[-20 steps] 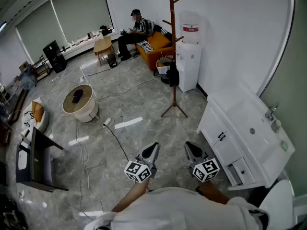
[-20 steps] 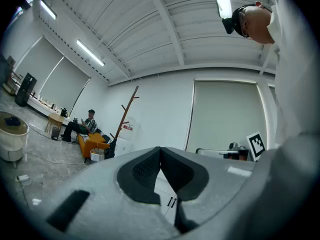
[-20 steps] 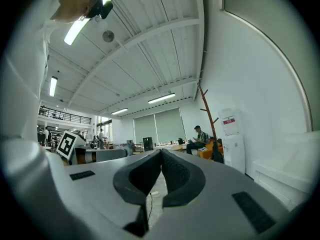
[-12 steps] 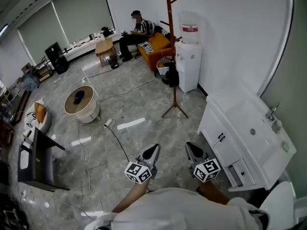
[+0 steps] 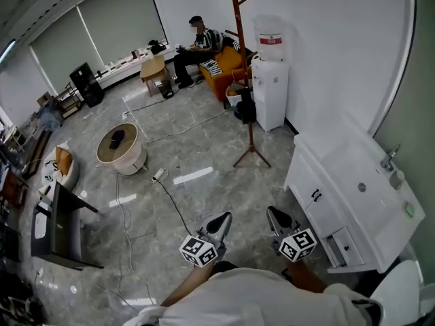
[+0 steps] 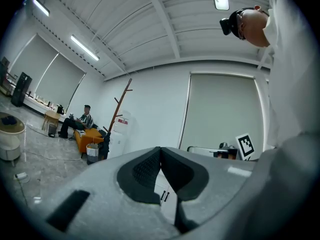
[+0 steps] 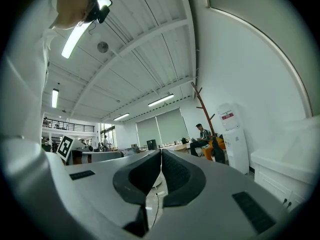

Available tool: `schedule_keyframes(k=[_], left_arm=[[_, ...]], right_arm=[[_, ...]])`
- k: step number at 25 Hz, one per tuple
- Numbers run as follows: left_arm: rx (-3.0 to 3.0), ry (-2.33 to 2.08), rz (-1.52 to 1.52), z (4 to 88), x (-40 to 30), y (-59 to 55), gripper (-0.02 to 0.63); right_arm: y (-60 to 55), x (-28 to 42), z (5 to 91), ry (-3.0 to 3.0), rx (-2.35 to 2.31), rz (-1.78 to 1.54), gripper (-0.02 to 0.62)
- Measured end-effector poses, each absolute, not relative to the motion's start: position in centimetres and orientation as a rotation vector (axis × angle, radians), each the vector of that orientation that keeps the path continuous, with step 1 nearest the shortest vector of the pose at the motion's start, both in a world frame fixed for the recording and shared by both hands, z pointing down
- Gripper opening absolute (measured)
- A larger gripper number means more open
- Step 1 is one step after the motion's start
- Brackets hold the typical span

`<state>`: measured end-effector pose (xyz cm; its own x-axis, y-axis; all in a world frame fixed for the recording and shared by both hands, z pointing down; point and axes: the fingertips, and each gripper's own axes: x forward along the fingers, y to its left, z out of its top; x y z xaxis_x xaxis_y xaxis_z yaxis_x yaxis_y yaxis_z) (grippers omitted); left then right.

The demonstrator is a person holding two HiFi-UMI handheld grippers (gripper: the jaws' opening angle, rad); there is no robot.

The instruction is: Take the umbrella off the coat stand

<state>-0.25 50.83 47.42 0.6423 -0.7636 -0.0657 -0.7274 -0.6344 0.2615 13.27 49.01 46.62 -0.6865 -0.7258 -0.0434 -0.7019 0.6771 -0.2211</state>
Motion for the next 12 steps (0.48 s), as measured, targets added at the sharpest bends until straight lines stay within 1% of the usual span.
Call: schedule_keyframes(k=[7,12], left_arm=[[2.611,-1.197,-0.223,49.3,-0.2,49.2,0.014],[2.617,-1.187,-0.24,49.9,-0.5,45.5,0.014]], right_arm=[[47.7,13.4,49.0,2.775,-1.176,-0.393,0.014],[44.6,13.6,50.0,2.787,-1.215,-0.403,0.014]])
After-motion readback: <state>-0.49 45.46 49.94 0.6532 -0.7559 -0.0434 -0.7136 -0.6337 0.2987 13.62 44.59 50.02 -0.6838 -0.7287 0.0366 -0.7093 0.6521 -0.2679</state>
